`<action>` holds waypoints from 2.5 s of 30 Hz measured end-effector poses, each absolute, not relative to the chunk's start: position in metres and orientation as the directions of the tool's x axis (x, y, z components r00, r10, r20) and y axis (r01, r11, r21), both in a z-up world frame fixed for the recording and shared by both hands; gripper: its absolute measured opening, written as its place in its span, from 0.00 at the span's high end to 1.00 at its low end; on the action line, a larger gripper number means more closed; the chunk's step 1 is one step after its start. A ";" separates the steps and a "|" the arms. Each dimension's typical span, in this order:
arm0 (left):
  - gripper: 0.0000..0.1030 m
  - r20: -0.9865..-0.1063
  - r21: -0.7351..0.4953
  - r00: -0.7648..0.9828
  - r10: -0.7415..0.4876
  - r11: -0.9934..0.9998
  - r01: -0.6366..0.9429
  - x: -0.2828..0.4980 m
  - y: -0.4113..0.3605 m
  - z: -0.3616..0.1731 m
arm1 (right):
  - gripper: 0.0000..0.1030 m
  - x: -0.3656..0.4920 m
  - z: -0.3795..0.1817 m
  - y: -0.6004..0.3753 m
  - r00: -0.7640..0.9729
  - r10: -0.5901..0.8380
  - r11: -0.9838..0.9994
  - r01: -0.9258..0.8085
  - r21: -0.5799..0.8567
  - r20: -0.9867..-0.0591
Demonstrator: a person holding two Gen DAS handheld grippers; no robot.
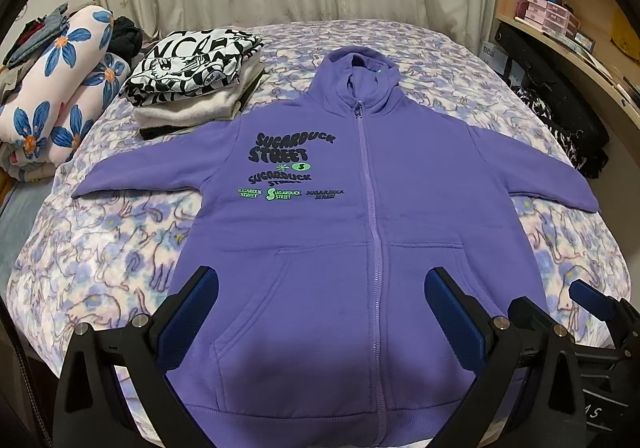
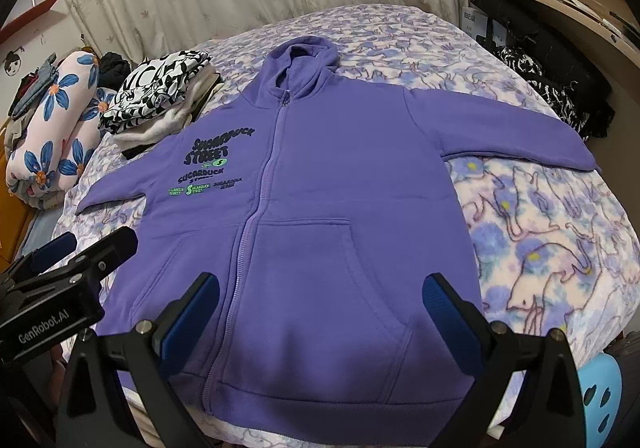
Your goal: Fold large clothes
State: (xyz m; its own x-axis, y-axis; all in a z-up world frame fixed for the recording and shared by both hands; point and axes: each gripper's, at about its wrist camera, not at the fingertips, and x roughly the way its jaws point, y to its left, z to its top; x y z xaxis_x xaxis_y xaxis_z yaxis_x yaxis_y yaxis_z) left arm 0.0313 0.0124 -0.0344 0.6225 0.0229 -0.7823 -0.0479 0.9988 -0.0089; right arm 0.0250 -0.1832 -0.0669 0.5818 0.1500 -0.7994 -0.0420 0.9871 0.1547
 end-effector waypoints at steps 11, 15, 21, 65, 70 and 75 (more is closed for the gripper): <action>0.01 -0.771 0.017 0.636 0.031 0.999 -0.028 0.041 -0.001 -0.032 | 0.01 0.027 -0.068 -0.186 0.587 0.140 0.989 -0.044 0.142 -0.797; 0.01 -0.763 -0.016 0.646 -0.011 1.000 -0.002 0.050 -0.003 -0.023 | 0.01 0.032 -0.061 -0.191 0.612 0.109 0.994 -0.048 0.101 -0.783; 0.01 -0.722 0.055 0.691 0.031 0.998 0.013 0.069 -0.015 -0.004 | 0.01 0.050 -0.032 -0.210 0.675 0.055 0.998 -0.029 0.047 -0.736; 0.02 -0.763 0.019 0.633 -0.129 0.975 0.222 0.331 -0.237 -0.119 | 0.19 0.213 -0.182 -0.545 0.538 -0.099 0.735 0.606 0.303 -0.837; 0.10 -0.795 -0.037 0.585 -0.162 0.975 0.219 0.337 -0.238 -0.128 | 0.36 0.229 -0.183 -0.560 0.535 -0.109 0.709 0.632 0.312 -0.838; 0.18 -0.802 -0.063 0.569 -0.180 0.973 0.220 0.327 -0.218 -0.123 | 0.88 0.238 -0.169 -0.560 0.564 -0.144 0.737 0.610 0.292 -0.813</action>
